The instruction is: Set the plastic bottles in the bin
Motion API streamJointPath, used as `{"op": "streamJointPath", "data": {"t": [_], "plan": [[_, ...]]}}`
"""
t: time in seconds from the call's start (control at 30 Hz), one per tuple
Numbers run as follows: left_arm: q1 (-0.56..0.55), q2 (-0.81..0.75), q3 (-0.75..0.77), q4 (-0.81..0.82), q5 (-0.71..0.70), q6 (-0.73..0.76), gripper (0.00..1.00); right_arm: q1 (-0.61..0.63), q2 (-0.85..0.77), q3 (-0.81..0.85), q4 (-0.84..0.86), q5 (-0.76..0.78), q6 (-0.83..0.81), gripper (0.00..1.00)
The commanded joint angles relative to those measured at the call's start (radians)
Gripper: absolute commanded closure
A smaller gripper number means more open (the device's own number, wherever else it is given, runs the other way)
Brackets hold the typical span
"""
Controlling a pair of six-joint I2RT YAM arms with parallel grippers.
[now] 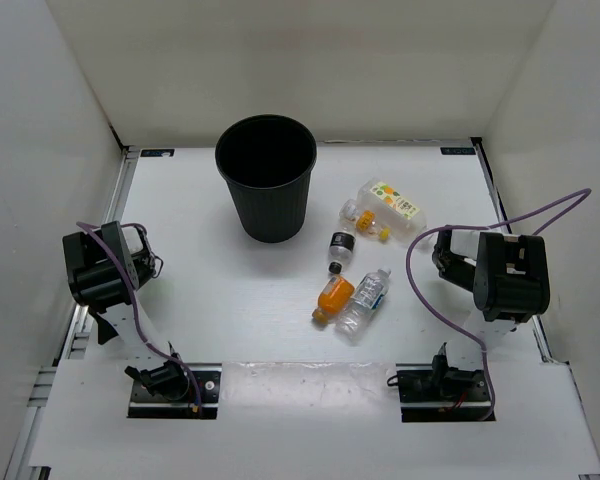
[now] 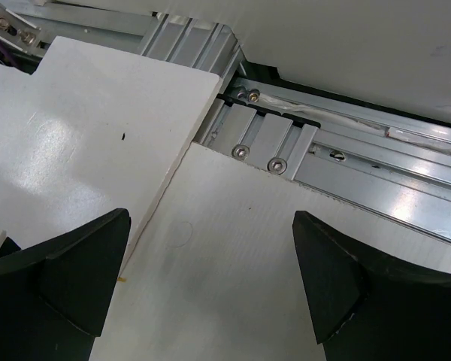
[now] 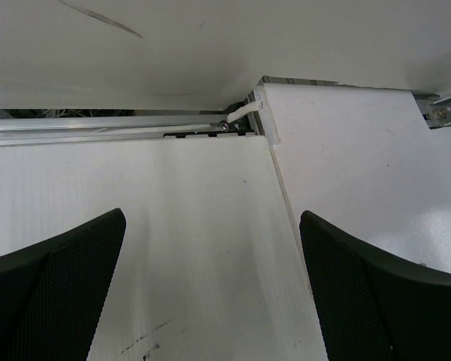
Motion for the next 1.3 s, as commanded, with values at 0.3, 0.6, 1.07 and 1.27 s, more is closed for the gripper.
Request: {"op": "streamJointPath", "data": {"t": [0.3, 0.6, 1.07, 1.27], "plan": [[0.027, 0.139, 0.289, -0.092, -0.063, 0.394, 0.00, 0.111, 0.023, 0.175, -0.128, 0.189, -0.176, 0.00], [-0.290, -0.132, 0.179, -0.083, -0.222, 0.533, 0.00, 0.292, -0.129, 0.512, -0.128, 0.364, -0.568, 0.00], [-0.805, -0.590, 0.599, 0.393, 0.242, 1.847, 0.00, 0.134, -0.352, 0.563, 0.986, -1.281, -1.919, 0.00], [-0.845, -0.737, 0.693, 0.504, 0.849, 2.264, 0.00, 0.189, -0.012, 0.919, 0.575, -1.438, -2.203, 0.00]]}}
